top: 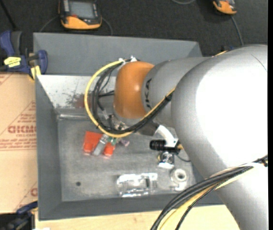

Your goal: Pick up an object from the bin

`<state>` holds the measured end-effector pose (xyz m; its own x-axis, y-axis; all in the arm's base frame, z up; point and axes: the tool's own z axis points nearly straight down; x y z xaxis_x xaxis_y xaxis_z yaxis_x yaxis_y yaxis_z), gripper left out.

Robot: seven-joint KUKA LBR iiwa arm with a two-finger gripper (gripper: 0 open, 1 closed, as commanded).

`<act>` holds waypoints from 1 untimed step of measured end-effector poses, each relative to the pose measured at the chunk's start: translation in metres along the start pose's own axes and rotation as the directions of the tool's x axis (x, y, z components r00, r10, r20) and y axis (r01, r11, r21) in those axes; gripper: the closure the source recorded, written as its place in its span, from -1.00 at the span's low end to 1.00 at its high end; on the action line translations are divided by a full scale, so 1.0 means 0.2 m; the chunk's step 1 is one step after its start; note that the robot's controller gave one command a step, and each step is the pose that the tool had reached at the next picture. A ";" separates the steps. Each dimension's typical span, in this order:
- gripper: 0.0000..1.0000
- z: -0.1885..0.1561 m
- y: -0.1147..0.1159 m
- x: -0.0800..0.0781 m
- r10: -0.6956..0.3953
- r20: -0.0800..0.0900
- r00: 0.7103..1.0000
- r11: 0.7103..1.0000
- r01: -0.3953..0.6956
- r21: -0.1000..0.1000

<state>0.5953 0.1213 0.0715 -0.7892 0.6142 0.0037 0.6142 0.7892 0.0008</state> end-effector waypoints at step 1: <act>-1.00 -0.01 0.00 -0.01 -0.002 0.002 1.000 1.000 0.002 -0.002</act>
Offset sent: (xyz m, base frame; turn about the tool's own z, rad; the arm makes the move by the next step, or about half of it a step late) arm 0.0000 0.0000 0.0000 0.0000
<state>0.5963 0.1209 0.0729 -0.7901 0.6129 0.0019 0.6129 0.7901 0.0027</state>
